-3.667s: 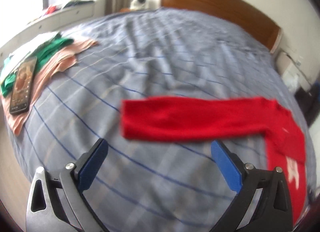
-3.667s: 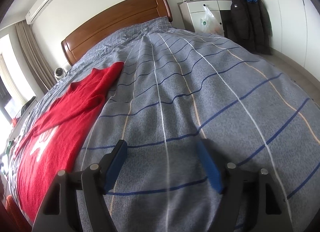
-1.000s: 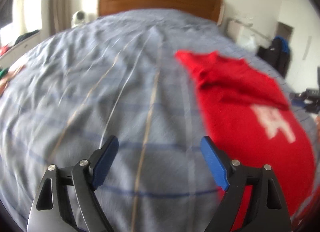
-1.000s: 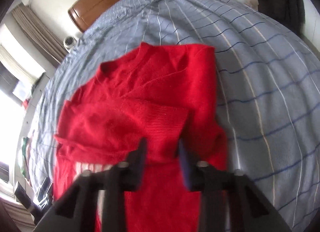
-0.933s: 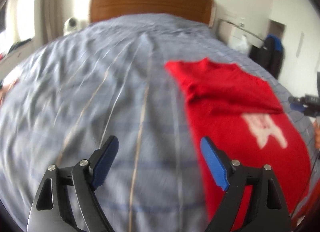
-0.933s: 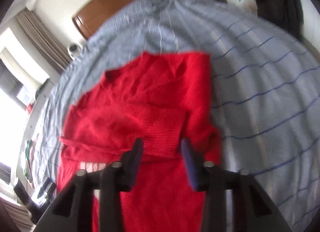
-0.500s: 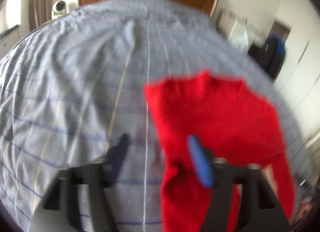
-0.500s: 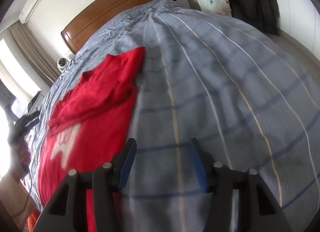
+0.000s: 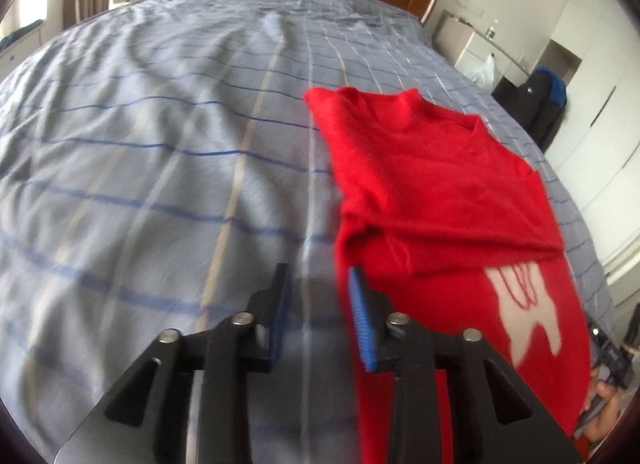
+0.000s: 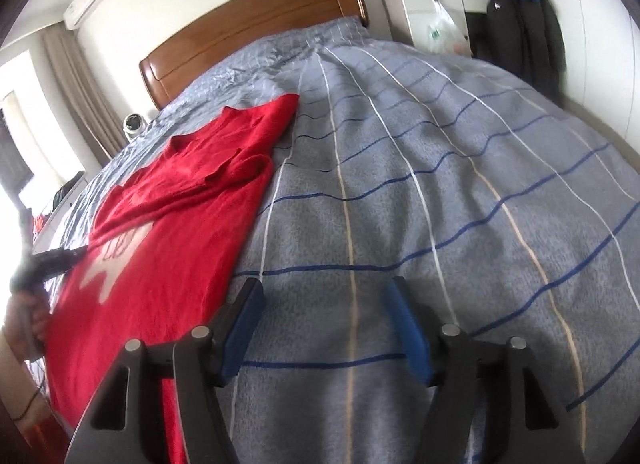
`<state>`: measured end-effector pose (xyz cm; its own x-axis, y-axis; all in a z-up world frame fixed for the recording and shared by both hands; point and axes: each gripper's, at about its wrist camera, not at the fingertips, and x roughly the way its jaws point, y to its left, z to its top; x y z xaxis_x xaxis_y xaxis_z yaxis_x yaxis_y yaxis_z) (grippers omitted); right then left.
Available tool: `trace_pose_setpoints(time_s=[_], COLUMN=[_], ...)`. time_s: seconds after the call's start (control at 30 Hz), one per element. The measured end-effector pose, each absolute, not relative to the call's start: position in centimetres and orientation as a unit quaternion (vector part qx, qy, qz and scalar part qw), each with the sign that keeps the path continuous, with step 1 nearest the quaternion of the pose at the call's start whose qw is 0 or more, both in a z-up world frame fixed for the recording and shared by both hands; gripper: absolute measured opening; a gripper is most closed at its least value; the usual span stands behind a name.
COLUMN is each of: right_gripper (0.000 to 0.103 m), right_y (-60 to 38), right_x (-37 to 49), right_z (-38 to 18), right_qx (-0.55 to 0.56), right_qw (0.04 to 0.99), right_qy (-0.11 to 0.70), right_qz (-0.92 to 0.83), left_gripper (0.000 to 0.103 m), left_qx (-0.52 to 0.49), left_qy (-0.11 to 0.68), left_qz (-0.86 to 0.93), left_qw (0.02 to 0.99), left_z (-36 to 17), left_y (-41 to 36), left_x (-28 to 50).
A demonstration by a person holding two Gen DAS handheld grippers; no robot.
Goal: Fold small clothes
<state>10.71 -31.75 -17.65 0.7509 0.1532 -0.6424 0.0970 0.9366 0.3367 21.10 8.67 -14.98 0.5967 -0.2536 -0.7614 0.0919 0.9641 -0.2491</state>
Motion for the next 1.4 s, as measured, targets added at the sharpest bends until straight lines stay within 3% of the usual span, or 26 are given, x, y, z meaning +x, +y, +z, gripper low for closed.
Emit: trace_pose_setpoints(time_s=[0.07, 0.17, 0.47, 0.63, 1.4], right_gripper=[0.066, 0.067, 0.073, 0.074, 0.074], right_y=[-31.9, -32.0, -31.5, -31.7, -31.6], right_x=[10.8, 10.6, 10.4, 10.3, 10.2], right_z=[-17.7, -17.9, -18.1, -18.1, -18.1], right_qx=[0.183, 0.184, 0.173, 0.178, 0.175], right_qw=[0.919, 0.921, 0.926, 0.926, 0.927], right_qy=[0.349, 0.343, 0.335, 0.331, 0.329], right_qz=[0.018, 0.020, 0.026, 0.031, 0.031], left_gripper=[0.067, 0.091, 0.094, 0.101, 0.102], left_qx=[-0.093, -0.094, -0.088, -0.058, -0.049], left_qy=[0.419, 0.384, 0.378, 0.377, 0.372], left_qz=[-0.085, -0.053, 0.012, 0.017, 0.022], left_qw=[0.899, 0.917, 0.921, 0.924, 0.927], left_z=[-13.7, -12.5, -18.3, -18.5, -18.7], left_y=[9.8, 11.5, 14.3, 13.2, 13.1], left_x=[18.9, 15.9, 12.8, 12.9, 12.8])
